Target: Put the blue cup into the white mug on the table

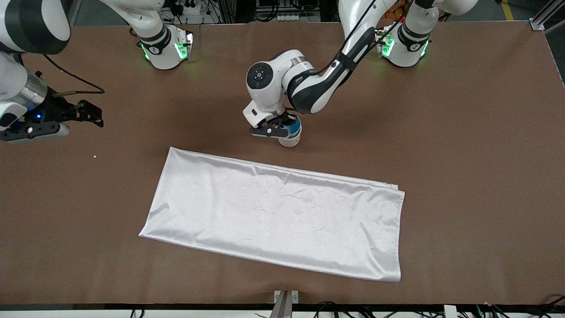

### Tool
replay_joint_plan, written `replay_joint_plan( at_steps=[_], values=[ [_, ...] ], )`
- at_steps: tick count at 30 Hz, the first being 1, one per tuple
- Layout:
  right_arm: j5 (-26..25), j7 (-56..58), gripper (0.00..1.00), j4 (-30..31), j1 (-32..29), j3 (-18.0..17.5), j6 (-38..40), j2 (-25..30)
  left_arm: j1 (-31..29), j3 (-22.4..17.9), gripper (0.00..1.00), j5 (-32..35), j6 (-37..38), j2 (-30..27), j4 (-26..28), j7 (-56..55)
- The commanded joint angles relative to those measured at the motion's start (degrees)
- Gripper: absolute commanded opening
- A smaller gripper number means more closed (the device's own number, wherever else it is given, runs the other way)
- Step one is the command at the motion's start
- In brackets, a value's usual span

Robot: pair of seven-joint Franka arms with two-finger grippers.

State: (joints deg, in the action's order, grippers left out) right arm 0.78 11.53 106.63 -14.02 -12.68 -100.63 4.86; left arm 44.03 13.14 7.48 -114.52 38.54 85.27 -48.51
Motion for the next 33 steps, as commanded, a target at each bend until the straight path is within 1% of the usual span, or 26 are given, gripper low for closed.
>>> replay_joint_plan(
  at_steps=[1,2,5,6,7,10,17,20,24,29,33],
  values=[
    [0.5,0.5,1.00,-5.5,-0.9,-0.3,3.5,-1.4,0.8,-0.5,0.00,1.5,0.0,0.8,-1.5,-1.5],
    [0.5,0.5,1.00,-6.3,-0.9,-0.3,3.9,-1.4,0.7,-0.5,0.08,1.5,-0.1,0.7,-1.5,-1.5],
    [0.5,0.5,1.00,-8.5,-1.0,-0.3,4.7,-1.4,0.7,-0.6,0.52,1.6,-0.1,0.8,-1.5,-1.4],
    [0.5,0.5,1.00,-9.3,-1.1,-0.3,4.9,-1.5,0.7,-0.6,0.85,1.7,-0.3,0.8,-1.5,-1.3],
    [0.5,0.5,1.00,-10.0,-1.1,-0.3,5.1,-1.5,0.7,-0.6,1.00,1.8,-0.5,0.7,-1.4,-1.2],
    [0.5,0.5,1.00,-12.0,-1.0,-0.3,5.5,-1.7,0.8,-0.6,1.00,2.1,-1.1,0.7,-1.5,-1.3],
    [-0.1,-0.2,1.00,-14.2,-1.0,0.0,5.5,-2.0,0.7,-0.6,1.00,2.2,-1.1,0.0,-1.6,-1.3],
    [0.0,-1.6,1.00,-15.3,-0.1,1.9,6.0,-2.1,0.4,-0.6,1.00,2.1,-1.1,-1.0,-1.6,-1.2],
    [-0.1,-4.2,1.00,-15.6,2.1,3.5,6.1,-2.3,-0.2,-0.7,1.00,2.1,-0.8,-2.8,-1.5,-1.5],
    [0.0,-5.6,1.00,-15.5,5.7,7.1,6.2,-2.7,-2.3,-0.7,1.00,2.2,0.3,-6.9,-1.2,-1.5],
    [0.0,-5.6,1.00,-15.5,6.2,7.4,6.3,-2.7,-4.6,-0.7,1.00,2.2,2.9,-10.1,-1.2,-1.1]
  ],
)
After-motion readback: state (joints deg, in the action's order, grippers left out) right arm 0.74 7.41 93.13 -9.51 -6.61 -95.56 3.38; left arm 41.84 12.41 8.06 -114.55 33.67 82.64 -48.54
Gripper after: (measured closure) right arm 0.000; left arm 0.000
